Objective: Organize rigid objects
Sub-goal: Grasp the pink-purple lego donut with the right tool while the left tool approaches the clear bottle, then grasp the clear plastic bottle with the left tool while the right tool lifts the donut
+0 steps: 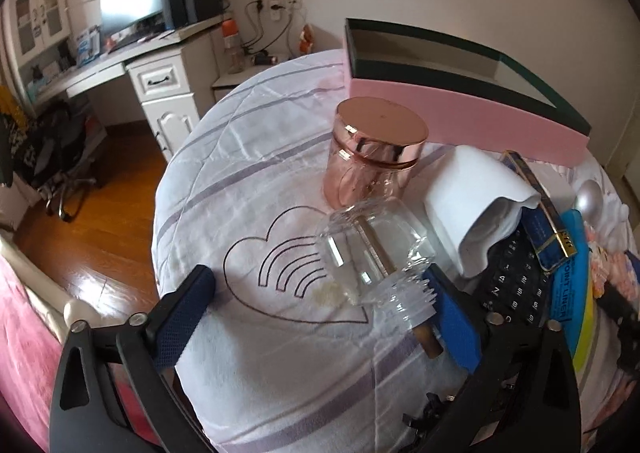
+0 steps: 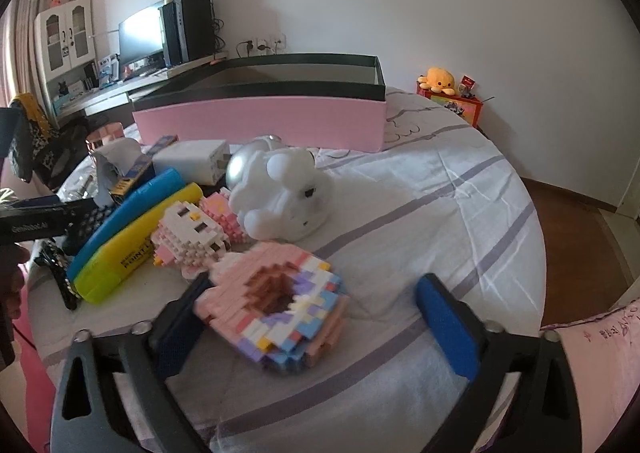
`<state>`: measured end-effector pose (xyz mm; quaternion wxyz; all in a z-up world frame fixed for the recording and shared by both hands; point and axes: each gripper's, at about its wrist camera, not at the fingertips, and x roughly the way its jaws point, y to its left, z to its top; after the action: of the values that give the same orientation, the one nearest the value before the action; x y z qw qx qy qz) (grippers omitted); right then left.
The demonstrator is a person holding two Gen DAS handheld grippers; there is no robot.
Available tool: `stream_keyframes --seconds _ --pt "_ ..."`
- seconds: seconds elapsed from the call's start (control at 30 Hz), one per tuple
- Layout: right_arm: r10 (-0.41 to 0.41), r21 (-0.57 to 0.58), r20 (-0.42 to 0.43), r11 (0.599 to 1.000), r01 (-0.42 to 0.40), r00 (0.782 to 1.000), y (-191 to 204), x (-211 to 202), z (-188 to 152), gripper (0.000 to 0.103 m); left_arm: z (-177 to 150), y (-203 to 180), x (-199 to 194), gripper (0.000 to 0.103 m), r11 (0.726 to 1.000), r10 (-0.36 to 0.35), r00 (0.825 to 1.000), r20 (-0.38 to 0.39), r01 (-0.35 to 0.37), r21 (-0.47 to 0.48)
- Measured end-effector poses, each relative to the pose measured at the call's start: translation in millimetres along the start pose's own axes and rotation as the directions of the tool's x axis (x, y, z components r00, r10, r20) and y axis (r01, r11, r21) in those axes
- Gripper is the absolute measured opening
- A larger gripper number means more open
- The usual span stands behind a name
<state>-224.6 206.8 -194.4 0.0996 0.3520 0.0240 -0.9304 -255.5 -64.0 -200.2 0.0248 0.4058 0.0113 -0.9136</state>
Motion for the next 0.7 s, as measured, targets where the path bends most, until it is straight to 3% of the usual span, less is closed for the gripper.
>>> stream_keyframes --seconds 0.1,0.13,0.17,0.23,0.7 --pt "0.027 -0.012 -0.008 1.000 -0.027 1.000 -0.1 0.8 4.1 0.082 3.5 -0.4 -1.7 0.073 1.000 -0.020 1.000 0.014 0.019 0.021" --pt "0.031 -0.016 -0.009 0.999 -0.032 0.999 0.1 0.8 5.5 0.070 4.6 -1.1 -2.2 0.069 0.999 -0.026 1.000 0.014 0.026 0.031" --pt "0.037 -0.018 -0.012 0.999 -0.037 0.999 -0.1 1.0 6.7 0.065 5.4 -1.4 -3.3 0.062 0.999 -0.038 0.999 0.014 0.037 0.038" --pt "0.055 -0.017 -0.019 0.998 -0.055 0.998 -1.6 1.2 8.8 0.063 7.4 -0.5 -4.8 0.053 0.998 -0.056 0.998 0.013 0.056 0.039" --pt "0.087 -0.003 0.005 0.996 -0.087 0.996 -7.2 -9.0 20.0 0.063 18.4 0.0 -37.6 0.053 0.991 -0.128 0.990 0.062 0.125 0.047"
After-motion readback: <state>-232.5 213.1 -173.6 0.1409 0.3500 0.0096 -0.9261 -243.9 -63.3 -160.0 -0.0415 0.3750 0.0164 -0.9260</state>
